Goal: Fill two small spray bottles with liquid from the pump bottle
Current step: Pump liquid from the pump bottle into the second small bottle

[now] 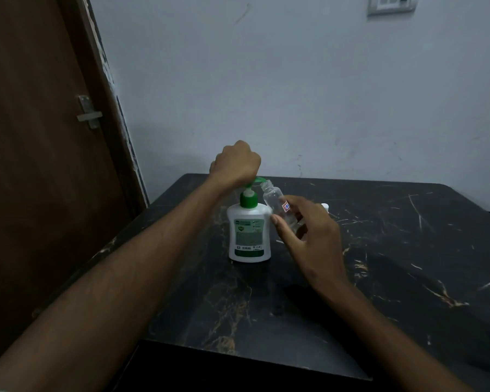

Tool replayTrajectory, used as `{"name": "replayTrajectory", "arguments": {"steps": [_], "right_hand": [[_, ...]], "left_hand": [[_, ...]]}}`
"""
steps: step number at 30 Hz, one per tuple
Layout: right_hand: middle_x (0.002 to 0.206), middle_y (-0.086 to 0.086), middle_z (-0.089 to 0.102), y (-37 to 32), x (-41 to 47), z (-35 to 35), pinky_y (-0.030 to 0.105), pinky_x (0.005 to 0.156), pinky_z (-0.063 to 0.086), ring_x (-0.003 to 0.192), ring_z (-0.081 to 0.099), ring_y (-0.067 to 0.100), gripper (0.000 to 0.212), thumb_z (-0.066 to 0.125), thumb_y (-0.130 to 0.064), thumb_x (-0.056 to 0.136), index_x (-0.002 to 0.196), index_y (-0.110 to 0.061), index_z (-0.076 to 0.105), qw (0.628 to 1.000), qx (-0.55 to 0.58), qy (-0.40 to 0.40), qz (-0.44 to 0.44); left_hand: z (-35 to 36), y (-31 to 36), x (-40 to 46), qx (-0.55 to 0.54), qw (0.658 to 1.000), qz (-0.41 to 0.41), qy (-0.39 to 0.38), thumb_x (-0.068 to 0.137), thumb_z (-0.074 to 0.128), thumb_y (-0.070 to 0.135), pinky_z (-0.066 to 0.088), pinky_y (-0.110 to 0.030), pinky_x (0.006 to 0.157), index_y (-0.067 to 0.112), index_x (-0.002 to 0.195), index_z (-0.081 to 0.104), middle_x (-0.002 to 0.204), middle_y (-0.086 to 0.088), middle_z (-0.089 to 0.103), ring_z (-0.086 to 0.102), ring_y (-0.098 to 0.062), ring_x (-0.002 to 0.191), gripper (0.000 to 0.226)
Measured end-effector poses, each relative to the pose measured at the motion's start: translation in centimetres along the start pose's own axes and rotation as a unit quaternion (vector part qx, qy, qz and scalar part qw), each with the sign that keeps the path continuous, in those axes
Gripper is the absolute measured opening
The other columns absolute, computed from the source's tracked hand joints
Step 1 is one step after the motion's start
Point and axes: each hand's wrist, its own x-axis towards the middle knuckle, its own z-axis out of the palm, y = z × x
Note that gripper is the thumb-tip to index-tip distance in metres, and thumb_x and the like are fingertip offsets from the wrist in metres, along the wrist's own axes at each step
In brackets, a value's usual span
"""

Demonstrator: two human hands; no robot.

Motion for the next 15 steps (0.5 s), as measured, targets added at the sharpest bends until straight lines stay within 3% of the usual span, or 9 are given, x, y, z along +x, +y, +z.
{"name": "replayTrajectory", "arguments": {"steps": [6, 12, 15], "right_hand": [[0.105, -0.015, 0.063, 0.4, 0.0, 0.1, 0.026, 0.076, 0.054, 0.092, 0.061, 0.009, 0.033, 0.075, -0.038, 0.092, 0.121, -0.022, 0.069, 1.000, 0.006, 0.012, -0.012], [0.112, -0.007, 0.065, 0.8, -0.2, 0.0, 0.025, 0.083, 0.053, 0.096, 0.061, 0.010, 0.046, 0.083, -0.012, 0.085, 0.127, -0.017, 0.066, 1.000, 0.023, 0.015, -0.016], [0.110, -0.006, 0.066, 1.1, -0.4, 0.1, 0.031, 0.081, 0.056, 0.095, 0.062, 0.014, 0.046, 0.081, -0.004, 0.084, 0.127, -0.015, 0.067, 0.999, 0.020, 0.020, -0.024]], "left_hand": [[0.6, -0.2, -0.7, 0.044, 0.999, 0.022, -0.012, 0.091, 0.054, 0.024, 0.059, -0.048, 0.087, 0.016, 0.095, 0.073, 0.093, -0.003, 0.074, 0.070, -0.025, 0.086, 0.021], [-0.2, 0.3, -0.7, 0.056, 0.997, 0.028, -0.040, 0.088, 0.054, 0.026, 0.055, -0.049, 0.092, 0.017, 0.099, 0.072, 0.098, -0.002, 0.073, 0.067, -0.024, 0.091, 0.023], [0.2, 0.2, -0.5, 0.067, 0.996, 0.030, -0.052, 0.092, 0.056, 0.023, 0.054, -0.049, 0.093, 0.014, 0.102, 0.073, 0.100, -0.004, 0.073, 0.067, -0.025, 0.092, 0.022]]}}
